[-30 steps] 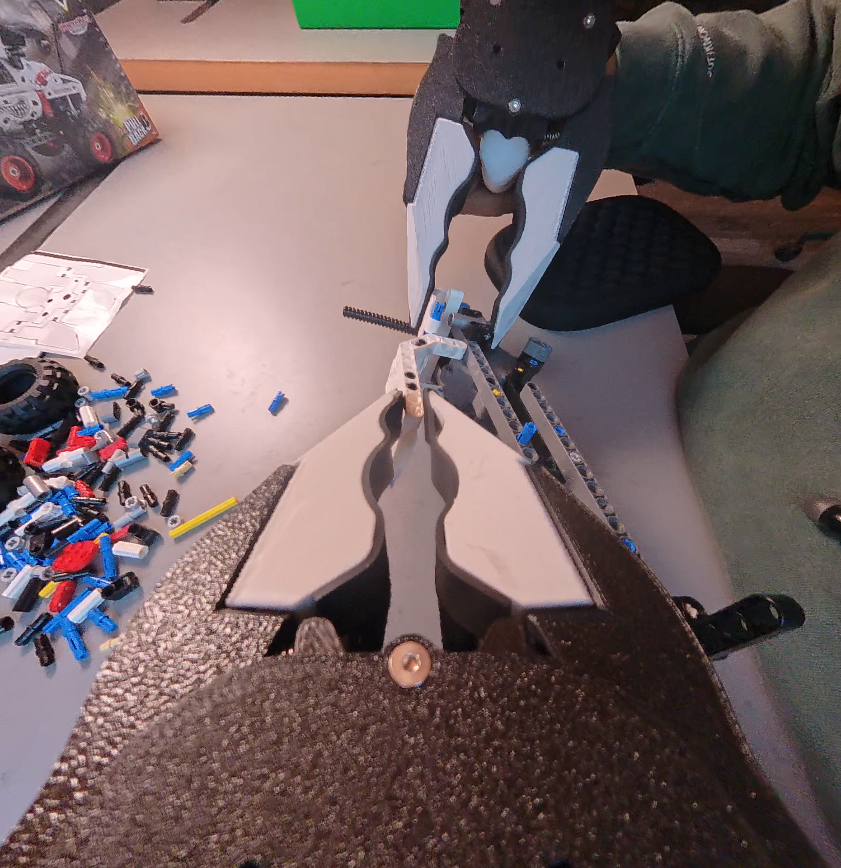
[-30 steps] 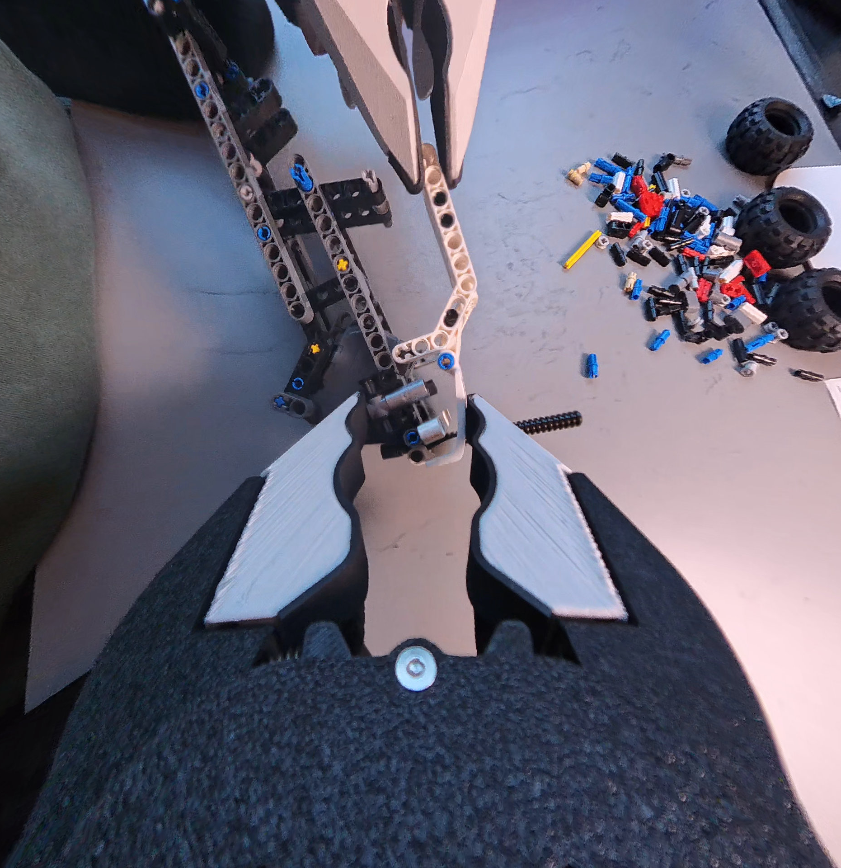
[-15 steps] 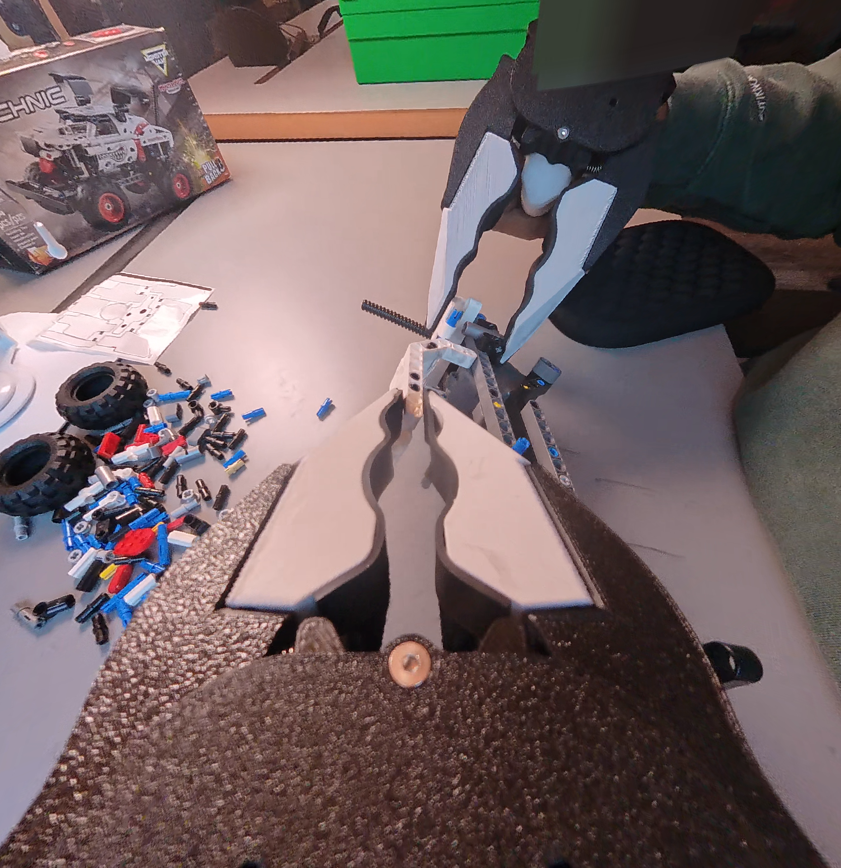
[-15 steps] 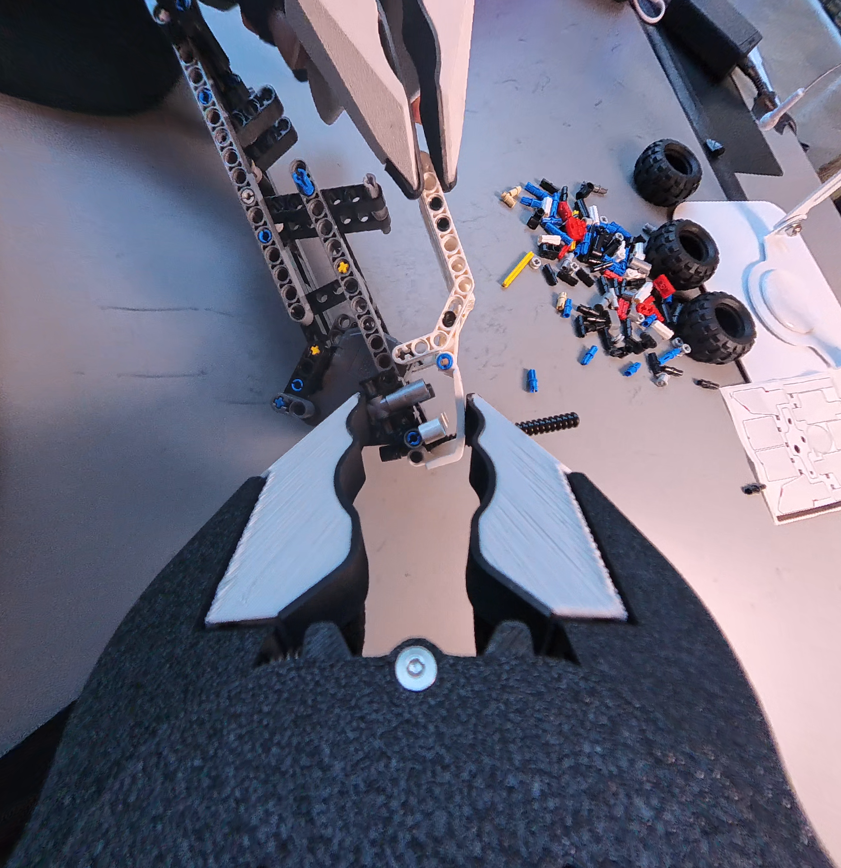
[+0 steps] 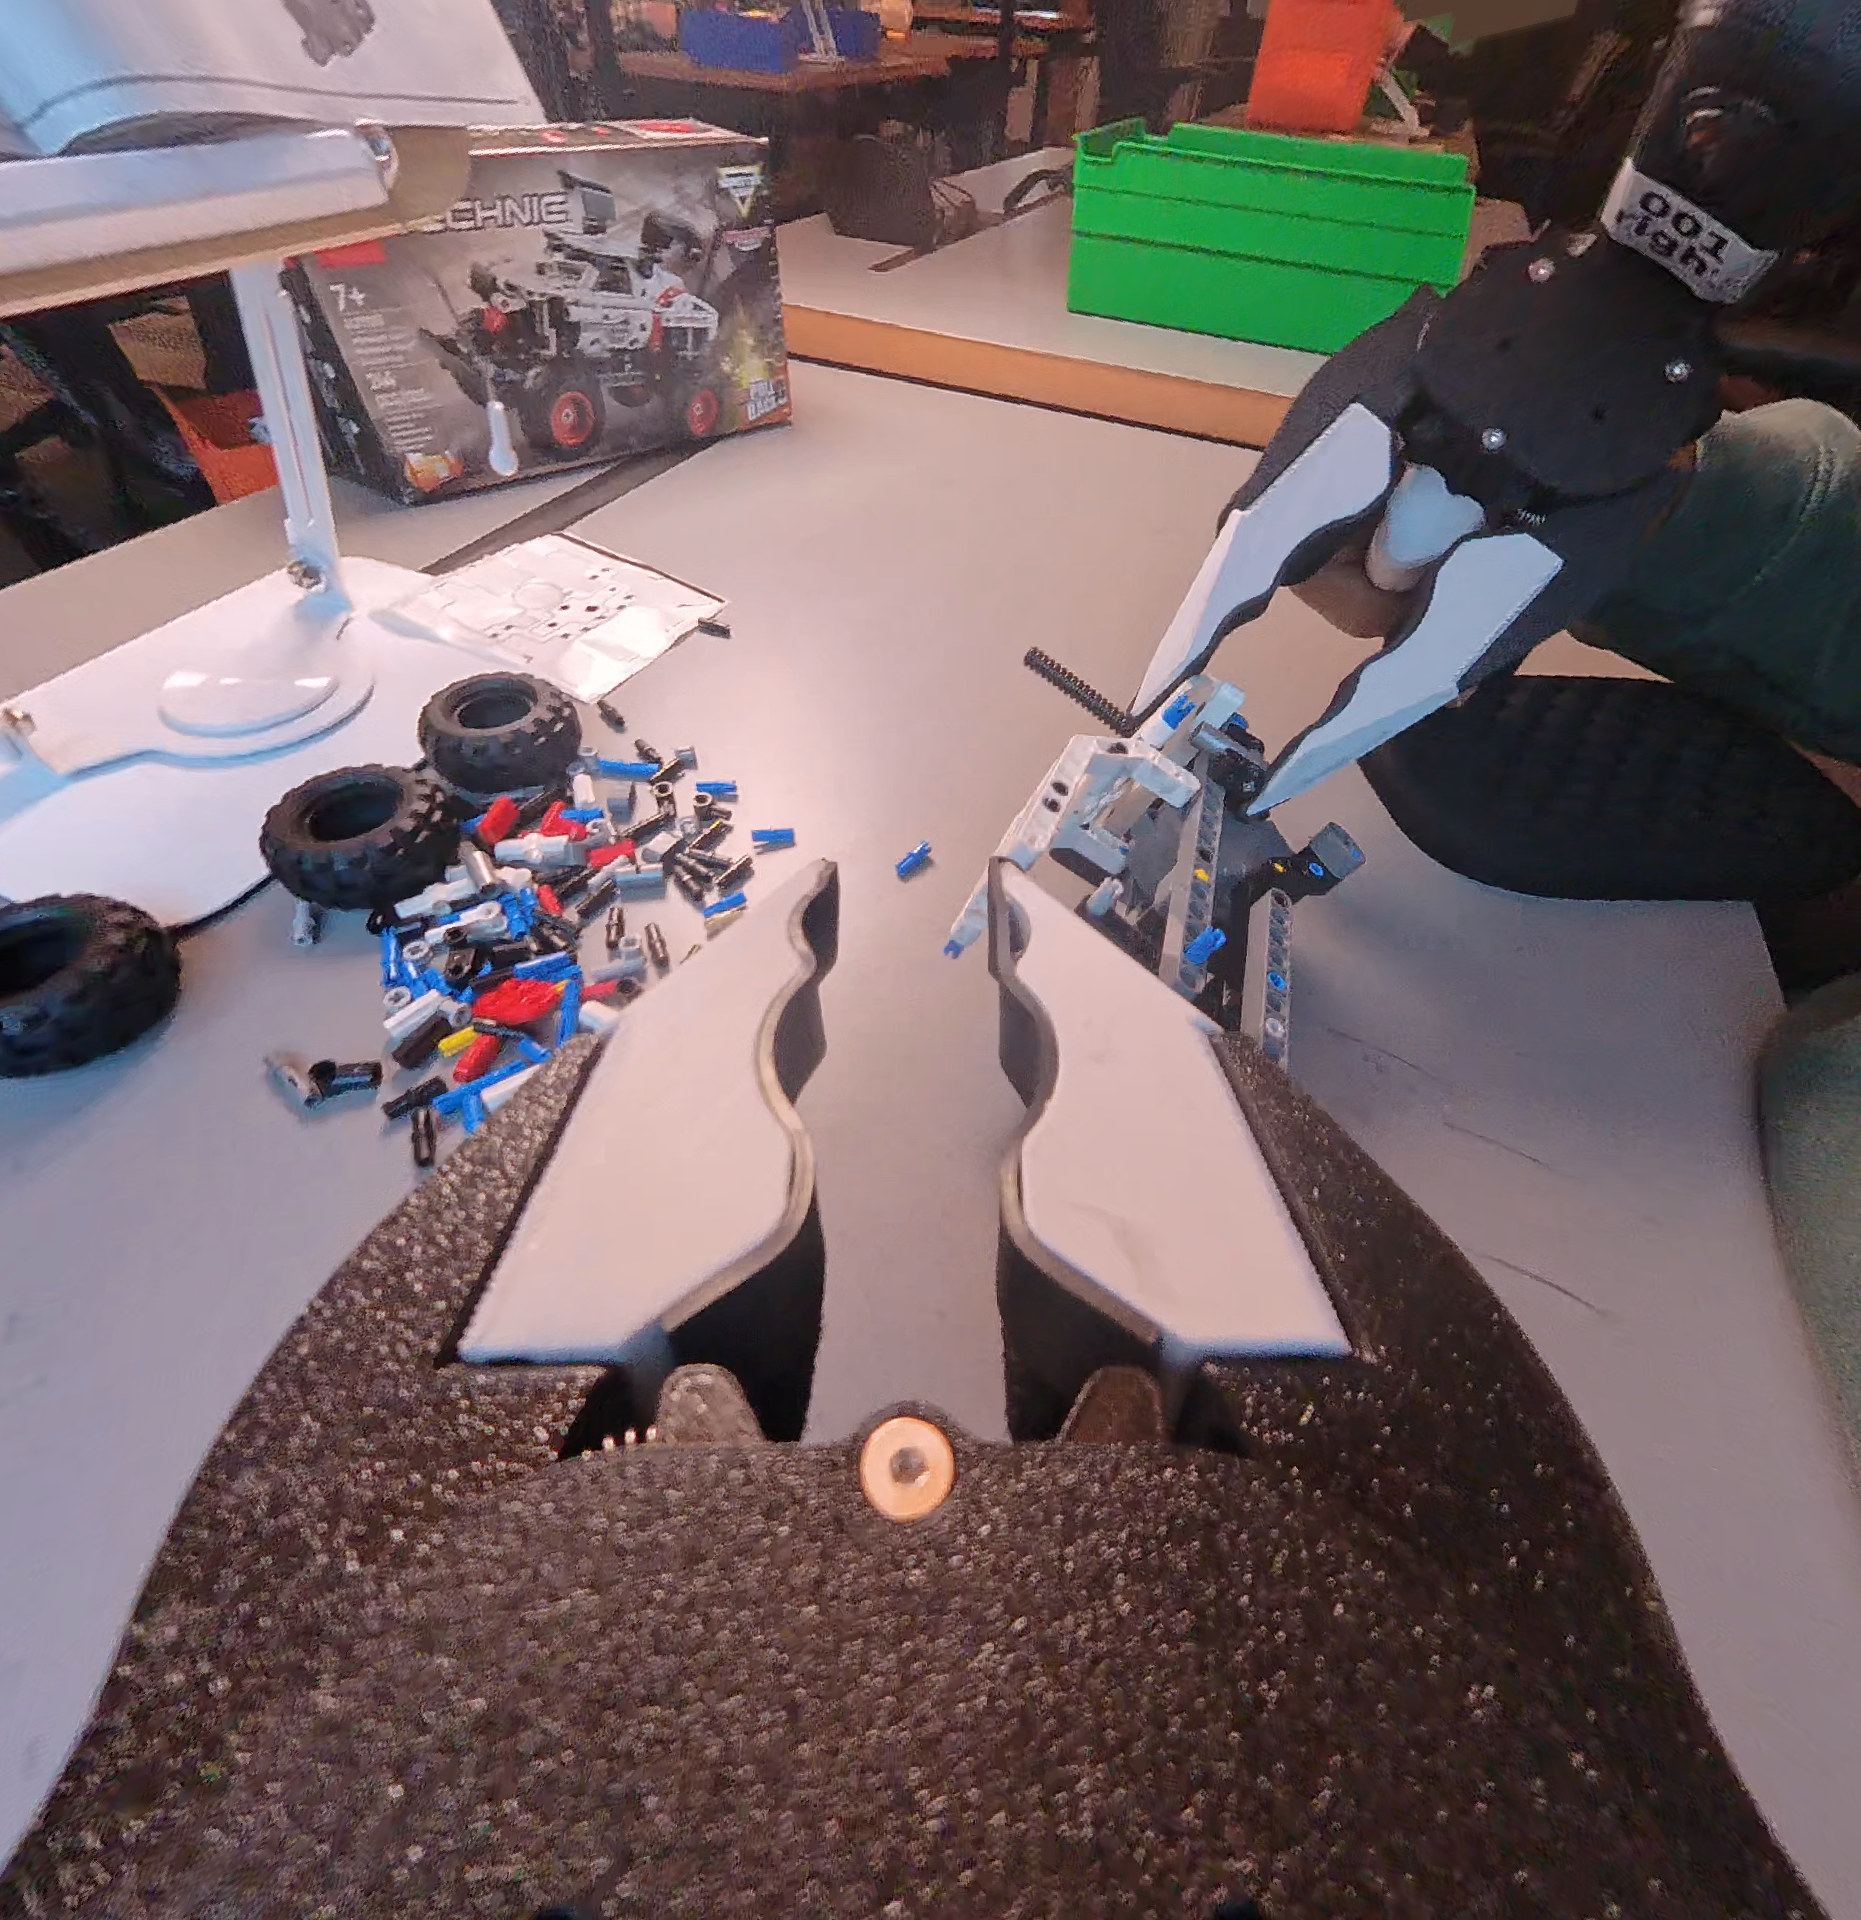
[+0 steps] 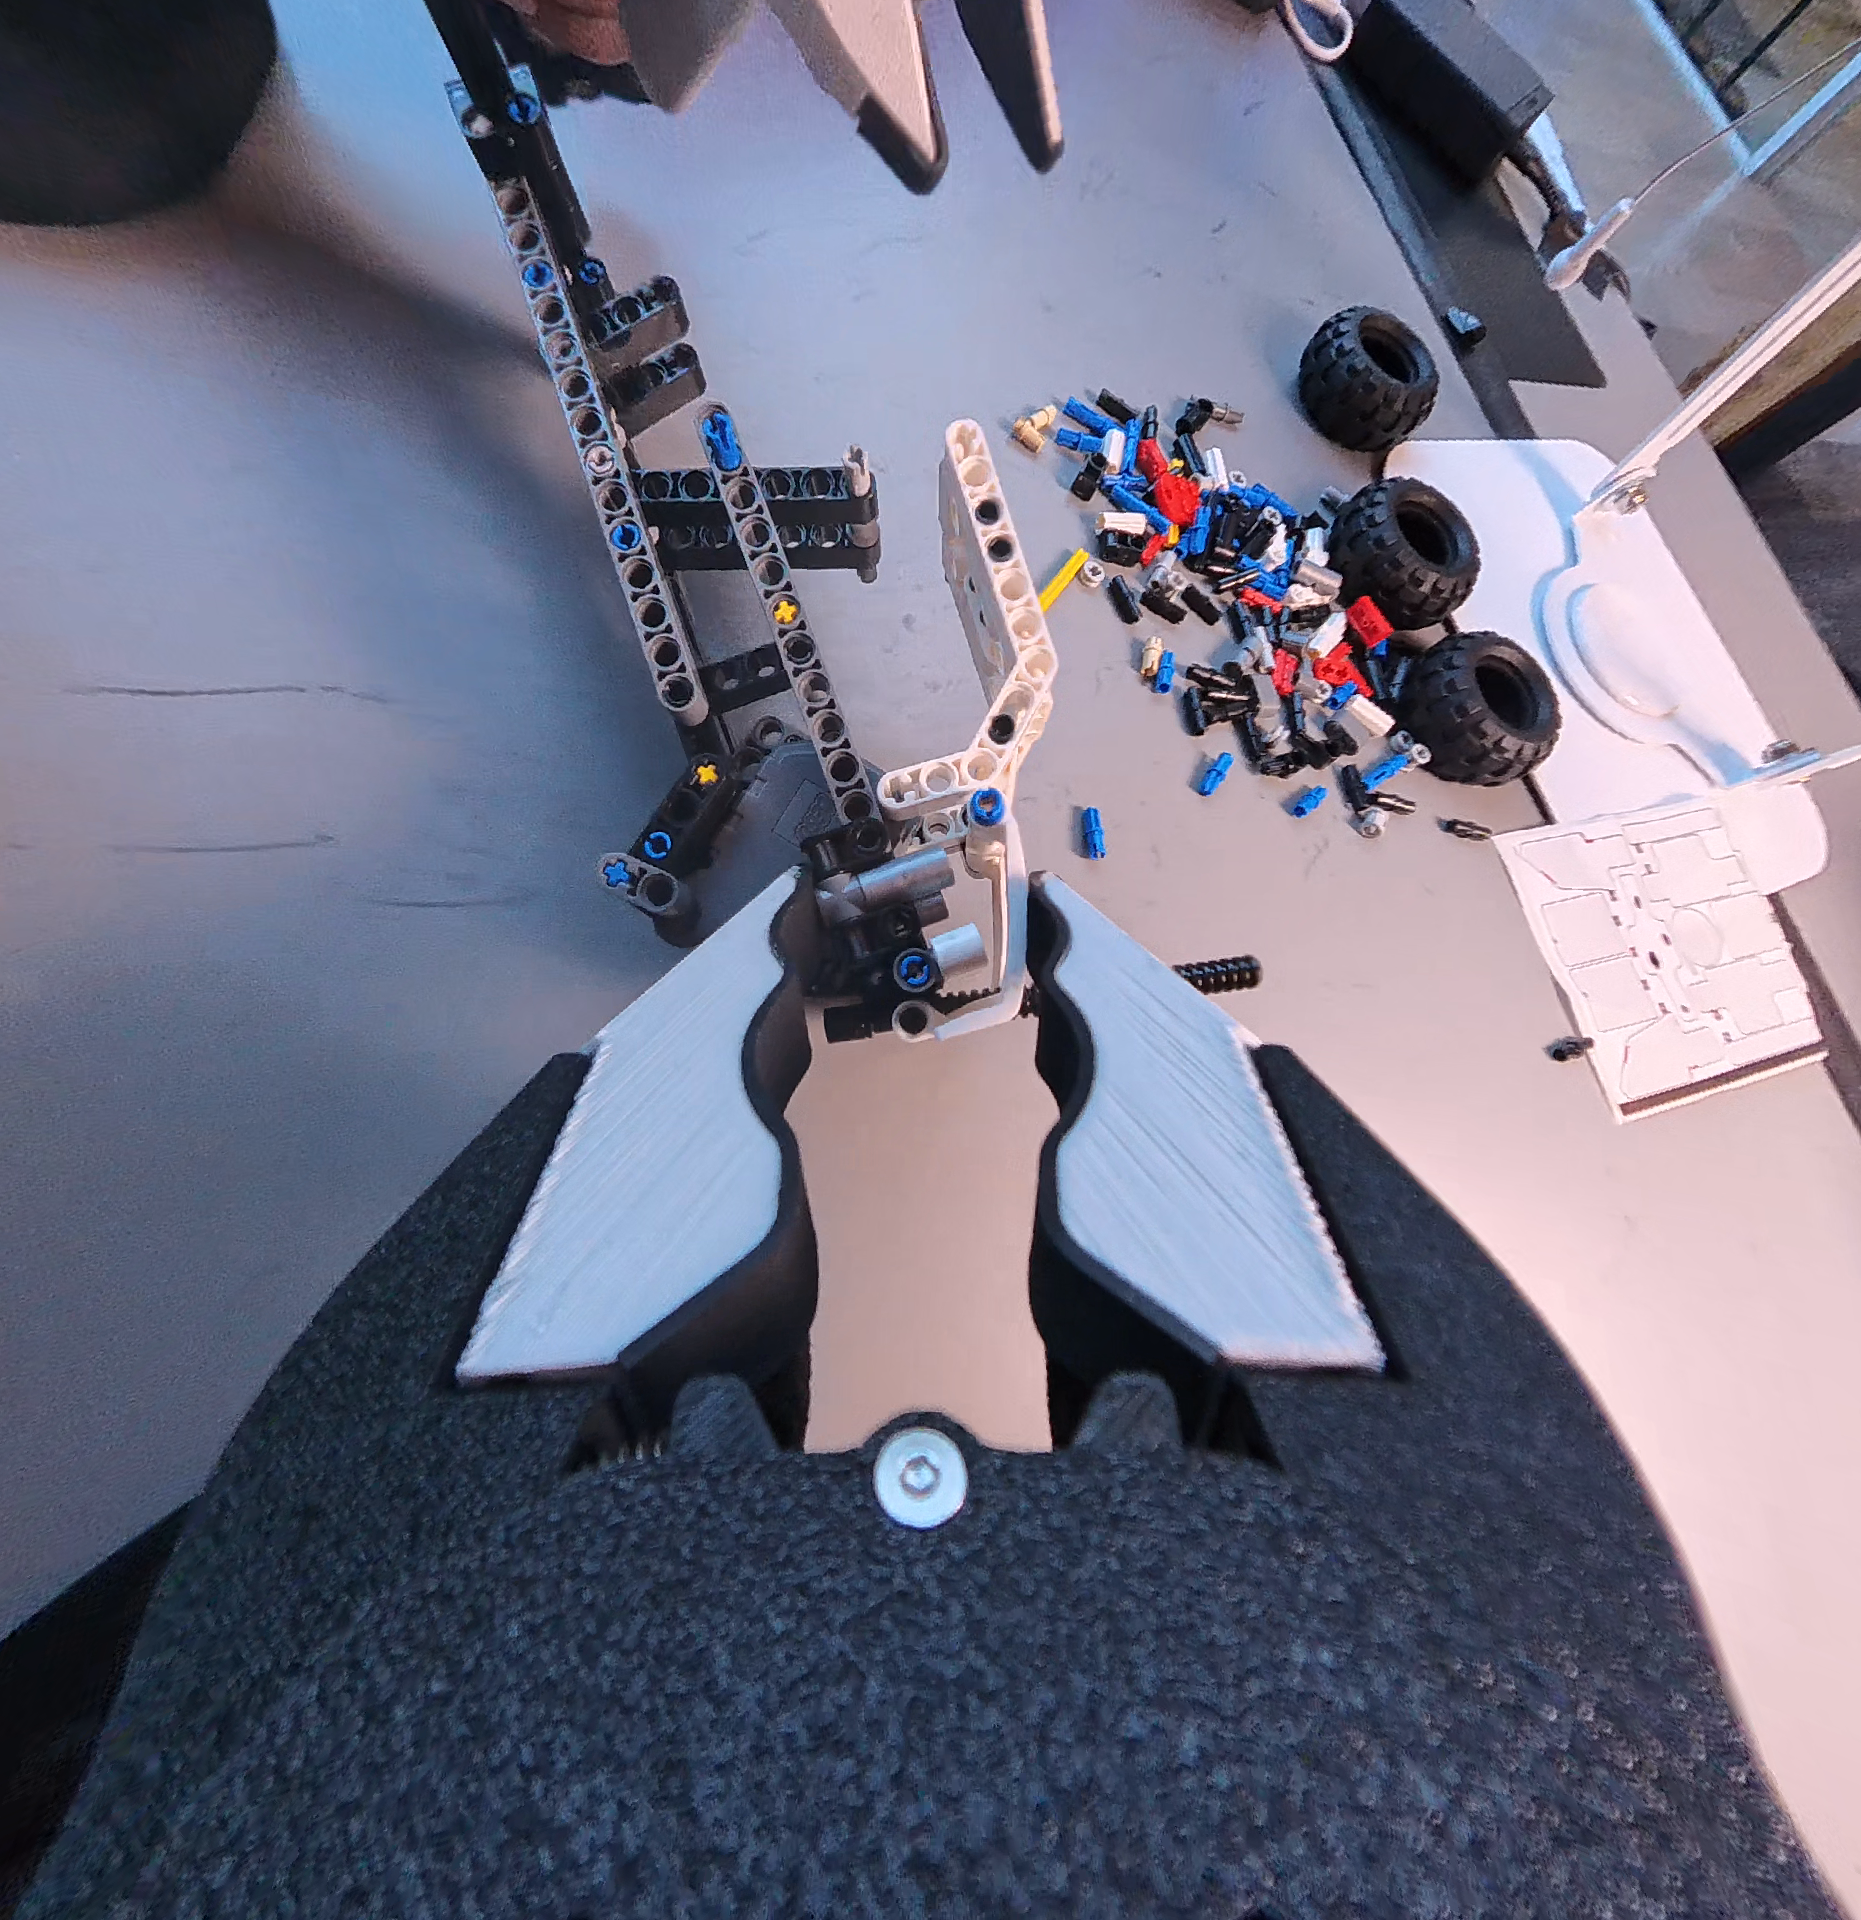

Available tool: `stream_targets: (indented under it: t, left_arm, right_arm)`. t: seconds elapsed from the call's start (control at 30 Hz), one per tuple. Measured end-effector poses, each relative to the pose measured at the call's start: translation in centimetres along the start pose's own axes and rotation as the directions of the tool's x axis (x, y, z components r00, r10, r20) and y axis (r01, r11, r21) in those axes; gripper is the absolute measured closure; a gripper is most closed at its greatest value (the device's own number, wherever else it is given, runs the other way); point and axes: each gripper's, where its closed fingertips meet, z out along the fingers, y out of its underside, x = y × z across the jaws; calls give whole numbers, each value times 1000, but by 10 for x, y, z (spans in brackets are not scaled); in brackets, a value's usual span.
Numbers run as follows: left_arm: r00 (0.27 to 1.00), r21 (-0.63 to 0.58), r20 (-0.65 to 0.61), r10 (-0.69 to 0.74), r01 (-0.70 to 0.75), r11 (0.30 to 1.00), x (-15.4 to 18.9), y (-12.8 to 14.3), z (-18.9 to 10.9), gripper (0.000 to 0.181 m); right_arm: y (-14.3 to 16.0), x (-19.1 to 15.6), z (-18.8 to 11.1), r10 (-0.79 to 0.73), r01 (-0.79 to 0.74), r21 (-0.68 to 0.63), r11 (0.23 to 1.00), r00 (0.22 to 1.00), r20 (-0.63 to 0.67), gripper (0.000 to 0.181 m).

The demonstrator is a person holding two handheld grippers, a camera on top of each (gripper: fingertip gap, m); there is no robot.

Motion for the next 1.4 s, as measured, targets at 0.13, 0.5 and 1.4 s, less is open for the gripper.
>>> stream_targets:
  t: [0.13, 0.5, 1.4]
  left_arm:
    - [998, 19, 17, -53, 52, 998, -14, 2, -11, 151]
    - [998, -29, -28, -58, 58, 998, -5, 14, -4, 147]
    - [646, 68, 750, 144, -291, 954, -257, -151, 68, 129]
  right_arm:
    - [-6, 12, 1, -133, 142, 49, 989, 981, -143, 143]
    - [12, 1, -5, -628, 639, -127, 759, 666, -401, 116]
    - [-96, 234, -48, 354, -42, 547, 836, 803, -479, 96]
